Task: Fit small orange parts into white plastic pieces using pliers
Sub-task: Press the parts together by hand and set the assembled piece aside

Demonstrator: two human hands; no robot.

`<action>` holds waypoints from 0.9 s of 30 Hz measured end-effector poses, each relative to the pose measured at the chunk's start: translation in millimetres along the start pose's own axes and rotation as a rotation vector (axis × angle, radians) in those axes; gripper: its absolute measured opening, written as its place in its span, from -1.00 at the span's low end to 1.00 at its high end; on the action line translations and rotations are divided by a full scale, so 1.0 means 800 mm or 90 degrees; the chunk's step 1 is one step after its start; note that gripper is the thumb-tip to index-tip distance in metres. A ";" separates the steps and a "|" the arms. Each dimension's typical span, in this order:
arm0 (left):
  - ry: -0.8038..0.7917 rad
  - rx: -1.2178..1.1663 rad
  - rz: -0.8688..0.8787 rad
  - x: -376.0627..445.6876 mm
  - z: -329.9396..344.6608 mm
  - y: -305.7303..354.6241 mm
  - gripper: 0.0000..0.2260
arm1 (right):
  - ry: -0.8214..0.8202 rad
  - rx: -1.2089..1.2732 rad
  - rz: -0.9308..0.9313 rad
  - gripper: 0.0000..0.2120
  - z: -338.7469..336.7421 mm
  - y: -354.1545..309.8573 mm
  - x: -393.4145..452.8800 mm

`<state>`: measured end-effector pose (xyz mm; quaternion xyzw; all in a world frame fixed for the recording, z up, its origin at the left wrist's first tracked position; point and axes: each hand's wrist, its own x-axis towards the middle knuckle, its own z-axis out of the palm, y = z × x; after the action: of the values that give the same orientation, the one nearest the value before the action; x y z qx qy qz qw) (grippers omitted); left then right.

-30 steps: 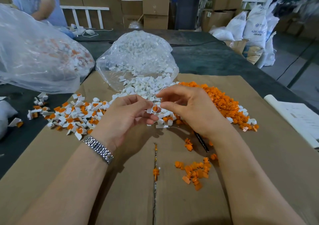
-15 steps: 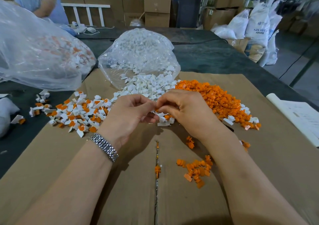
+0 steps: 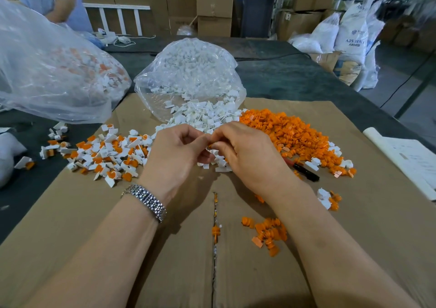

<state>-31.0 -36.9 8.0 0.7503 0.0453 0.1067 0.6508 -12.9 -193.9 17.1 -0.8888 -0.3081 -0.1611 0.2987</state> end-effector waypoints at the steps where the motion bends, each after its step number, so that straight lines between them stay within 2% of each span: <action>1: 0.005 0.005 0.001 0.000 0.000 0.000 -0.88 | 0.001 -0.001 0.003 -0.89 0.001 0.000 0.000; 4: -0.004 -0.058 -0.035 0.000 -0.001 0.002 -0.88 | 0.002 0.040 0.026 -0.91 0.001 0.004 0.000; 9: -0.053 -0.238 -0.145 0.001 -0.002 0.007 -0.90 | -0.063 0.228 0.152 -0.85 -0.015 0.013 -0.001; 12: -0.070 -0.258 -0.153 0.002 -0.005 0.005 -0.90 | -0.127 0.135 0.165 -0.91 -0.033 0.025 -0.002; 15: -0.060 -0.218 -0.151 0.003 -0.009 0.003 -0.89 | -0.274 0.072 0.201 -0.82 -0.059 0.038 -0.012; 18: 0.031 -0.023 -0.090 0.005 -0.016 0.000 -0.84 | -0.367 0.005 0.237 -0.72 -0.069 0.044 -0.021; 21: 0.185 0.332 0.001 0.011 -0.036 -0.003 -0.83 | -0.372 -0.054 0.240 -0.78 -0.062 0.046 -0.020; 23: 0.251 0.513 0.011 0.015 -0.050 -0.004 -0.83 | -0.361 -0.061 0.255 -0.83 -0.059 0.047 -0.019; 25: 0.272 0.580 -0.004 0.018 -0.056 -0.005 -0.91 | -0.351 -0.070 0.251 -0.85 -0.057 0.047 -0.018; 27: 0.263 0.588 0.029 0.019 -0.052 -0.008 -0.81 | -0.323 -0.067 0.229 -0.88 -0.056 0.044 -0.018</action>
<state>-24.6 7.5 8.4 0.9240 0.1993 0.2357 0.2257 -5.8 -250.9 30.0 -0.9551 -0.2017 0.1058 0.1893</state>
